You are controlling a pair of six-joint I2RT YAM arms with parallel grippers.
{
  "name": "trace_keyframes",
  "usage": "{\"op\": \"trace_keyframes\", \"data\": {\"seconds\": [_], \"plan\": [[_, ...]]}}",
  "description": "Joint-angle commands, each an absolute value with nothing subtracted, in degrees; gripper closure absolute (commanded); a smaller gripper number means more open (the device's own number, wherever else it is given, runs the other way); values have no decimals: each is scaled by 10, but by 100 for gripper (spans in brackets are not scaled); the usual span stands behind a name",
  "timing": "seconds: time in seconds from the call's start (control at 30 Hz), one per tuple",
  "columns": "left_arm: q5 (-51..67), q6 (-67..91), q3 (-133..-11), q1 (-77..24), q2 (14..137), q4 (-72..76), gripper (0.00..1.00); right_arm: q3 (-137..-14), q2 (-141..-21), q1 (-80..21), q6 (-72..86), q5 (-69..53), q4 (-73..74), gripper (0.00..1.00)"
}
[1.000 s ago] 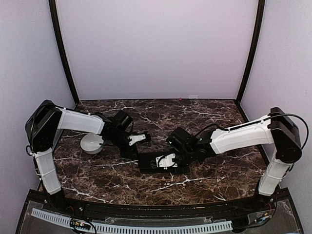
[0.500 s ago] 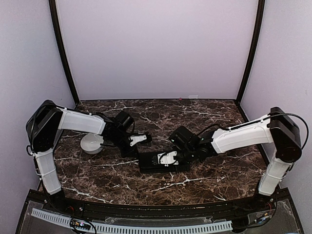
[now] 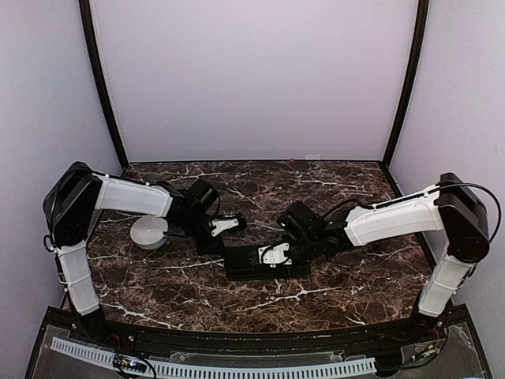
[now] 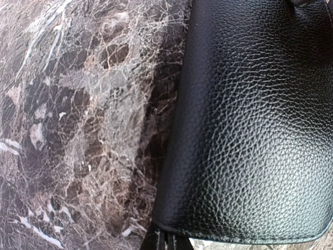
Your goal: Sort the hair-cutting tools
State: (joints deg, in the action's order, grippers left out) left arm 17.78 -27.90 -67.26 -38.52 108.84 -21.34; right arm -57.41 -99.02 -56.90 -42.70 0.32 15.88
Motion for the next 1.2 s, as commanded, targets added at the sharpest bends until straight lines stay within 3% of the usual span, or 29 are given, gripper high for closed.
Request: {"op": "trace_keyframes", "data": {"seconds": [0.0, 0.37, 0.7, 0.97, 1.17], "plan": [[189, -276, -692, -383, 1092, -199, 100, -575, -987, -590, -418, 35, 203, 53], [214, -281, -693, -377, 1077, -218, 100, -609, -1048, -634, -430, 103, 169, 46], [291, -291, -674, -370, 1043, -233, 100, -656, -1005, -646, -410, 74, 222, 44], [313, -293, -678, -371, 1047, -248, 100, -696, -1038, -651, -403, 44, 231, 28], [298, -291, -681, -372, 1057, -250, 100, -692, -1061, -667, -408, 60, 211, 27]]}}
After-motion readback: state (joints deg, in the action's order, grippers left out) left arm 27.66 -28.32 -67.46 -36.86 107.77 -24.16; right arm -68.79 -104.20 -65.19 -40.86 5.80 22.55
